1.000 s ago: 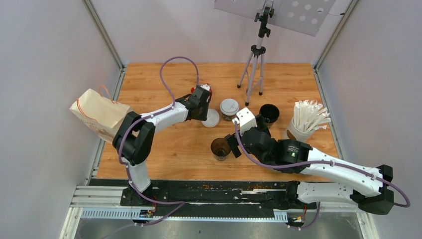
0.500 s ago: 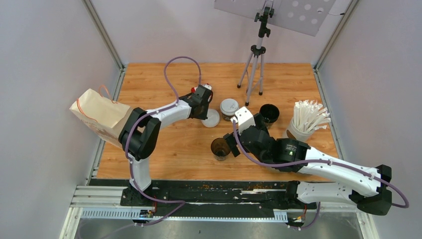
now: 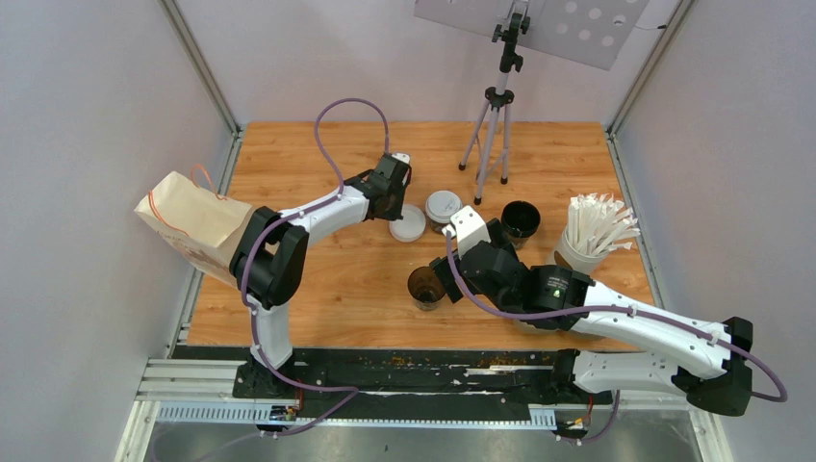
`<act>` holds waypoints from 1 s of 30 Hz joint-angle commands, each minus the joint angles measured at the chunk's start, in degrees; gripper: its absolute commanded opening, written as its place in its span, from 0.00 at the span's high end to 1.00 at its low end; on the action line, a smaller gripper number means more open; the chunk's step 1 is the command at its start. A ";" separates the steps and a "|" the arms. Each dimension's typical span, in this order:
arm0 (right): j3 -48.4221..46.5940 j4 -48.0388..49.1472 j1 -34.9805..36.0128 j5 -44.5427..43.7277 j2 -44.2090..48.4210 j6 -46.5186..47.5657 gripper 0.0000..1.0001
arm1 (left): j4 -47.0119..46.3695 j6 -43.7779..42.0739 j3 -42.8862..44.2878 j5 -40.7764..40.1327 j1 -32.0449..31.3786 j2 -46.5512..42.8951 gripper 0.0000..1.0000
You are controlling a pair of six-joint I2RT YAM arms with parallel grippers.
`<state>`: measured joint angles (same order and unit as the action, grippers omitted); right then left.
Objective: Pack the takeout coffee
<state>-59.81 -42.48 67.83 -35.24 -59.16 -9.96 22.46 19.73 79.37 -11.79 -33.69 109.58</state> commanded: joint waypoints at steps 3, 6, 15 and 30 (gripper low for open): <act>0.40 1.96 -0.54 1.03 -1.35 0.65 0.01 | 0.92 -2.13 4.14 0.76 1.82 1.71 0.99; 0.53 2.37 -0.80 1.51 -1.46 0.92 0.01 | 1.62 -2.62 4.97 0.87 2.11 1.86 0.99; 0.15 3.02 -1.47 3.20 -2.43 1.10 0.01 | 2.88 -3.99 6.46 2.11 2.56 1.59 0.92; -0.62 2.93 -2.18 4.26 -3.13 1.11 0.01 | 3.72 -6.78 7.28 5.36 2.66 2.13 1.00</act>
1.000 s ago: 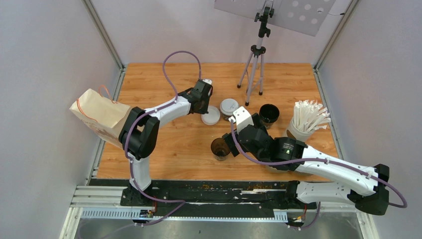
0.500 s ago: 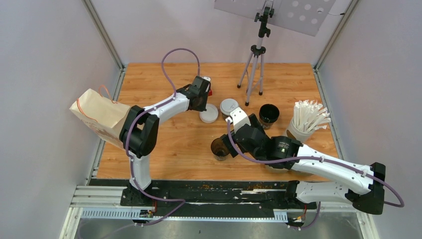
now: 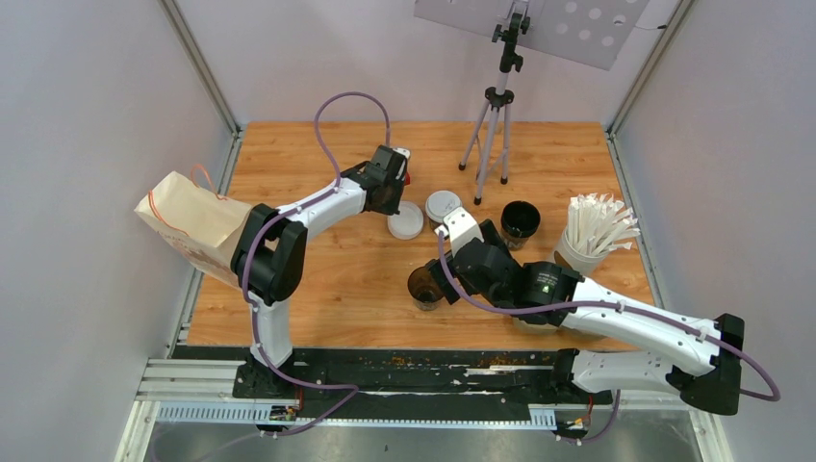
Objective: Pack the takeout coffee
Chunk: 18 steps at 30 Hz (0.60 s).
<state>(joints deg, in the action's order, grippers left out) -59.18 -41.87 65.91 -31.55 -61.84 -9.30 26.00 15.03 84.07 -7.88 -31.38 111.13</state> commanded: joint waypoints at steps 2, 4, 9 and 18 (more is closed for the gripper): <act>-1.34 2.34 -0.26 0.75 -0.68 0.30 0.01 | -0.23 -2.45 2.20 1.93 0.35 0.49 1.00; -1.17 2.32 -0.26 0.86 -0.73 0.15 0.01 | -0.27 -2.52 2.06 1.93 0.35 0.57 1.00; -1.01 2.03 -0.34 1.01 -0.65 0.00 0.01 | 1.02 -1.56 2.77 1.36 0.35 -0.33 1.00; -1.02 2.72 -0.37 1.73 -0.73 -0.24 0.01 | 3.77 0.87 5.51 3.97 0.35 -4.85 1.00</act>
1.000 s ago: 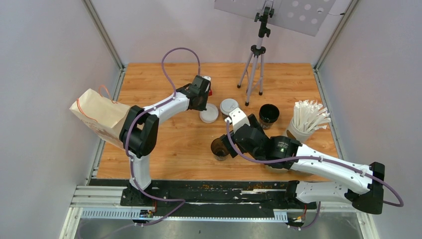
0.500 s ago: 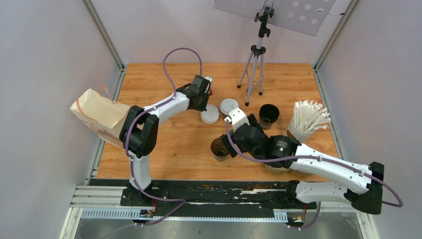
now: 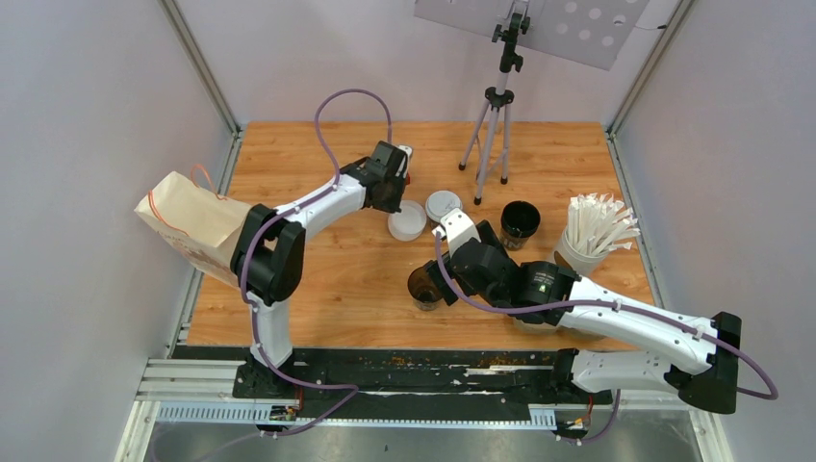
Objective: Pack the takeout coffee
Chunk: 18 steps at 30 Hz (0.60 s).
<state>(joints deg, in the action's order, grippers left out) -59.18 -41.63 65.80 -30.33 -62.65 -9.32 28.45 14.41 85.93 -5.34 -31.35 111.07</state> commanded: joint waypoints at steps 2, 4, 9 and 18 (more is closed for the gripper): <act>-1.08 2.97 -0.24 0.97 0.18 -0.19 0.01 | 2.26 1.47 4.30 0.95 0.33 -5.45 1.00; -1.15 3.40 -0.23 1.62 0.12 -0.36 0.01 | 2.86 1.69 4.39 0.20 0.32 -6.33 1.00; -1.57 5.62 -0.23 1.81 0.72 -2.03 0.01 | 6.21 2.79 3.93 -1.58 0.33 -10.64 1.00; 4.47 23.48 -0.29 11.90 9.30 6.92 0.02 | 3.38 11.52 -7.24 11.81 0.57 -29.47 1.00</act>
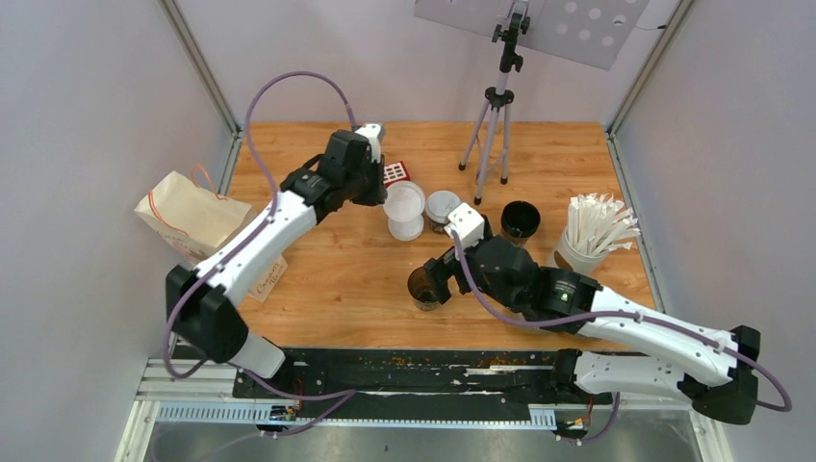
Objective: Pack the takeout coffee
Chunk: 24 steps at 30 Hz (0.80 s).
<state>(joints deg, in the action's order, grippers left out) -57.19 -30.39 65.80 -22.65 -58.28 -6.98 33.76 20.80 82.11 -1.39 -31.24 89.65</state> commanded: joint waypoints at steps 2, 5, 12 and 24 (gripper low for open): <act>3.95 15.27 -0.23 5.61 6.39 5.82 0.02 | -2.46 7.77 -6.02 12.24 0.85 -11.62 1.00; 6.56 19.27 -0.23 5.45 8.06 10.09 0.03 | -3.51 12.44 -9.69 20.60 1.35 -16.35 1.00; 12.59 32.01 -0.23 9.13 12.39 21.64 0.04 | -16.30 29.04 -19.15 36.54 1.41 -25.18 1.00; 22.73 49.79 -0.25 15.09 19.34 36.93 0.00 | -31.28 46.99 -26.19 46.12 1.45 -27.48 1.00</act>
<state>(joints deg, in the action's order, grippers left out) -36.03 11.09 65.80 -10.87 -39.99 22.74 11.64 59.64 58.67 39.44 -30.17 63.64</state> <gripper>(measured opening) 0.996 0.006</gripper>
